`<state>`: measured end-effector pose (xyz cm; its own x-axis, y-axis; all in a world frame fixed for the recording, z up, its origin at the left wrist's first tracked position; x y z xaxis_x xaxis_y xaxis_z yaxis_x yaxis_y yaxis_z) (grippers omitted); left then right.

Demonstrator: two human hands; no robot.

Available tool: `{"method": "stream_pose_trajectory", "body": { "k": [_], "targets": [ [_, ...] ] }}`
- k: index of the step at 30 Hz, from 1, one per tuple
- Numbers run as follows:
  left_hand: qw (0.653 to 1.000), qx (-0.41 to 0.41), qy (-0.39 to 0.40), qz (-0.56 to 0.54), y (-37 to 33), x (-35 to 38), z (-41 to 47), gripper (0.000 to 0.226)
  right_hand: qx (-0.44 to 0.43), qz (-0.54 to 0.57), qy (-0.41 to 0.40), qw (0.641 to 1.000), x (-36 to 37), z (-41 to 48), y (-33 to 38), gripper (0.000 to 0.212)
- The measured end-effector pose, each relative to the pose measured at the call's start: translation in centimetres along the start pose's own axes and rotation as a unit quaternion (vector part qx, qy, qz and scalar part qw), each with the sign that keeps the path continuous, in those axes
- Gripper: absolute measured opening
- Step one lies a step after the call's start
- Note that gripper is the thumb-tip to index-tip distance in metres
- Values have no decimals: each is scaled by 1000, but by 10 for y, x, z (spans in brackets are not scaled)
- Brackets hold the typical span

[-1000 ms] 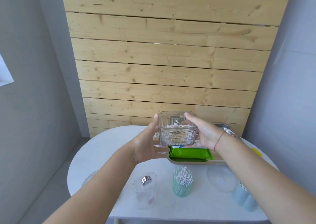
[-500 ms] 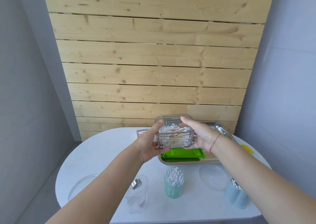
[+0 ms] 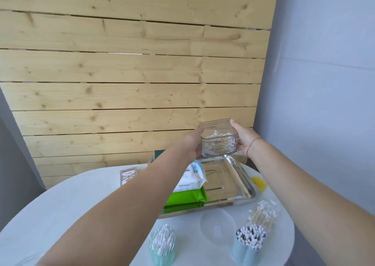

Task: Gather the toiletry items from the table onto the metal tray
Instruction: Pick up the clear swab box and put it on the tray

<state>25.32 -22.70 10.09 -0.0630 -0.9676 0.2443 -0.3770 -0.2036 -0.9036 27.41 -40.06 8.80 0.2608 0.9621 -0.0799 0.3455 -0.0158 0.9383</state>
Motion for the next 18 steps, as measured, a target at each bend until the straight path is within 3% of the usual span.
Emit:
{"method": "stream_pose_trajectory", "body": {
  "k": [5, 9, 14, 18],
  "targets": [
    [999, -27, 10, -17, 20, 18, 48, 24, 15, 0, -18, 1000, -15, 67, -30, 42],
    [999, -48, -7, 14, 36, 23, 88, 45, 36, -26, -16, 999, -19, 135, -72, 30],
    [995, -84, -12, 61, 56, 23, 133, 86, 67, -6, 8, 998, -13, 186, -118, 64],
    [992, -69, -8, 103, 40, 32, 102, 65, 100, 18, 30, 994, 15, 136, -97, 54]
  ]
}}
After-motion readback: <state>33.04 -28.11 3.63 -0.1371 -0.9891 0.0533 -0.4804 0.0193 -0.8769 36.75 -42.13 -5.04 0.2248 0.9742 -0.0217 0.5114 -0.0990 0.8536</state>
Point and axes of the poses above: each hand's wrist, its own z-axis towards the middle knuckle, its own x-axis out of the palm, y = z × x, the point moved 5 cm from there along z, towards the middle knuckle, and after that the axes turned 6 degrees about -z, right-handed, at the moved point
